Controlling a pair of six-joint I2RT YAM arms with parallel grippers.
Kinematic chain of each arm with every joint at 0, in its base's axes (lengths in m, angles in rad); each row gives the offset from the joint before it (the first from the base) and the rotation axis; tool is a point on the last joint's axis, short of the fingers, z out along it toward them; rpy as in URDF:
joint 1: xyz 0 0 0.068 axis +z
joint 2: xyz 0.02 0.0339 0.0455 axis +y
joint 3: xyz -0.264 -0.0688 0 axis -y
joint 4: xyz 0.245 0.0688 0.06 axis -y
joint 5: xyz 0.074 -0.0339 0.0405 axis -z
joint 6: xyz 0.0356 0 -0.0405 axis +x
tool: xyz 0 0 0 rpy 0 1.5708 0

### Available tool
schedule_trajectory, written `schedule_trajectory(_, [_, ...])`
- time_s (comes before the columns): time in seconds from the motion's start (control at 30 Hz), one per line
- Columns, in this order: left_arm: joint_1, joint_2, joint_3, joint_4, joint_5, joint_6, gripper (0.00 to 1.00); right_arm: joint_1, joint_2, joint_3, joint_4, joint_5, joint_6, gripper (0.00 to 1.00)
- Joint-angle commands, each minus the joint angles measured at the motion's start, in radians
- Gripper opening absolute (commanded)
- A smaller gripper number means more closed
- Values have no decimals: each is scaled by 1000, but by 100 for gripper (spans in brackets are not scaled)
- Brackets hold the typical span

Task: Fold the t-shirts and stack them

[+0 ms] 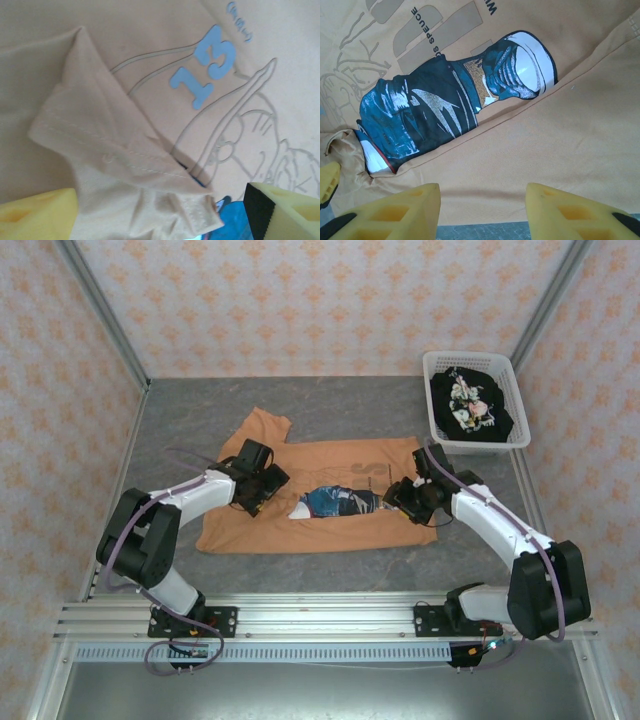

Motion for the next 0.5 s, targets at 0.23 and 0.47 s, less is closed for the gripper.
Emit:
schedule_trajectory(0.23, [25,66,84,-31,-37,-6,85,5,-19,-26,7,-1,7,48])
schedule_trajectory(0.47, [42,130,170,-77,-58,44,83,6,-20,-27,7,-2,6,48])
